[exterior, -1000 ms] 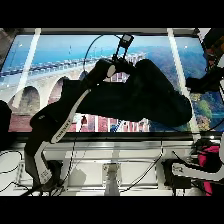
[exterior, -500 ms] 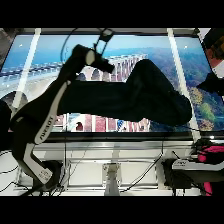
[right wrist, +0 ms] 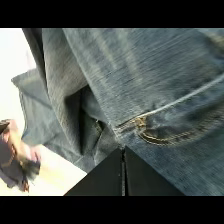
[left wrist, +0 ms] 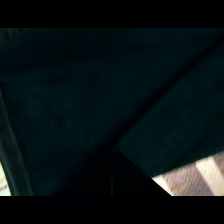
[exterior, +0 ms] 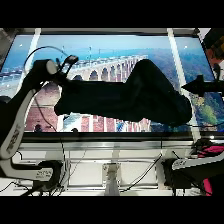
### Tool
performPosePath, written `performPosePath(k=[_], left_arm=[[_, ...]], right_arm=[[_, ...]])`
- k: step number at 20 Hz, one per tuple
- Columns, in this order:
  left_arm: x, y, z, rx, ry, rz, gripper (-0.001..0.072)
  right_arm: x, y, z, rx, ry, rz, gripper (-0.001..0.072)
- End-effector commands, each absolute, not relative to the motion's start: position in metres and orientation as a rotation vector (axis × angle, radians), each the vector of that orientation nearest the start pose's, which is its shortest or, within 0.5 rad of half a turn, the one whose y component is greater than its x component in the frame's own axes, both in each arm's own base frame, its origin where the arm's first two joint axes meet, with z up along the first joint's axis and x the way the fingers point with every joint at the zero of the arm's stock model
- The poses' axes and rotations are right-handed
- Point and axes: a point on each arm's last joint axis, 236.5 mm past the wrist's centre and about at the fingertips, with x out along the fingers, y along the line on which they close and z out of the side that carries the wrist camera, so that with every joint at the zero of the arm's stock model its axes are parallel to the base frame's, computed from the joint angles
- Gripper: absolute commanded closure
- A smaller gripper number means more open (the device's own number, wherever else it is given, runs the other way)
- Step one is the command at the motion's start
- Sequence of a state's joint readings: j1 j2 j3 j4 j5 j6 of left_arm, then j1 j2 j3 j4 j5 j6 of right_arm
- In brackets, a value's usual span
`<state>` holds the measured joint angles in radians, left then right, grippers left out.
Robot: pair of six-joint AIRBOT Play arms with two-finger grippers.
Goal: Fold the clothes and pants, and hang the long-sleeved shirts on hangers.
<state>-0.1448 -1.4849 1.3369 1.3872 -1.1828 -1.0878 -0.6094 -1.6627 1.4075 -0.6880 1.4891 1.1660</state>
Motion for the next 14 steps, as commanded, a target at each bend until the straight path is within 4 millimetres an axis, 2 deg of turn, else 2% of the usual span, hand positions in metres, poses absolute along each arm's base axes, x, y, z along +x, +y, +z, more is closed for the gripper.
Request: performPosePath(k=[1,3,4,5,6,8,10,11,14], left_arm=[[0.371,-0.069,-0.008,0.444,1.28,-0.602,0.0694],[0.367,-0.068,-0.005,0.523,1.255,-0.658,0.069],[0.362,-0.068,-0.009,0.559,1.259,-0.697,0.0622],[0.355,-0.069,-0.015,0.594,1.27,-0.743,0.0467],[0.343,-0.073,-0.021,0.628,1.29,-0.809,0.0414],[0.317,-0.079,-0.033,0.719,1.325,-0.954,0.0407],[0.31,-0.083,-0.043,0.784,1.309,-1.029,0.0407],[0.314,-0.082,-0.047,0.793,1.303,-1.023,0.0407],[0.348,-0.065,-0.058,0.904,1.238,-0.923,0.0407]], right_arm=[[0.426,-0.044,0.005,0.865,1.216,0.431,0.0693],[0.428,-0.029,0.004,0.839,1.234,0.454,0.0693],[0.428,-0.022,0.004,0.83,1.243,0.468,0.0693],[0.428,-0.015,0.004,0.821,1.25,0.481,0.0693],[0.428,-0.01,0.004,0.813,1.257,0.492,0.0693],[0.429,-0.003,0.004,0.803,1.264,0.505,0.0693],[0.429,0.0,0.004,0.799,1.267,0.51,0.0693],[0.429,0.001,0.004,0.799,1.268,0.512,0.0693],[0.427,0.001,0.004,0.8,1.272,0.516,0.0693]])
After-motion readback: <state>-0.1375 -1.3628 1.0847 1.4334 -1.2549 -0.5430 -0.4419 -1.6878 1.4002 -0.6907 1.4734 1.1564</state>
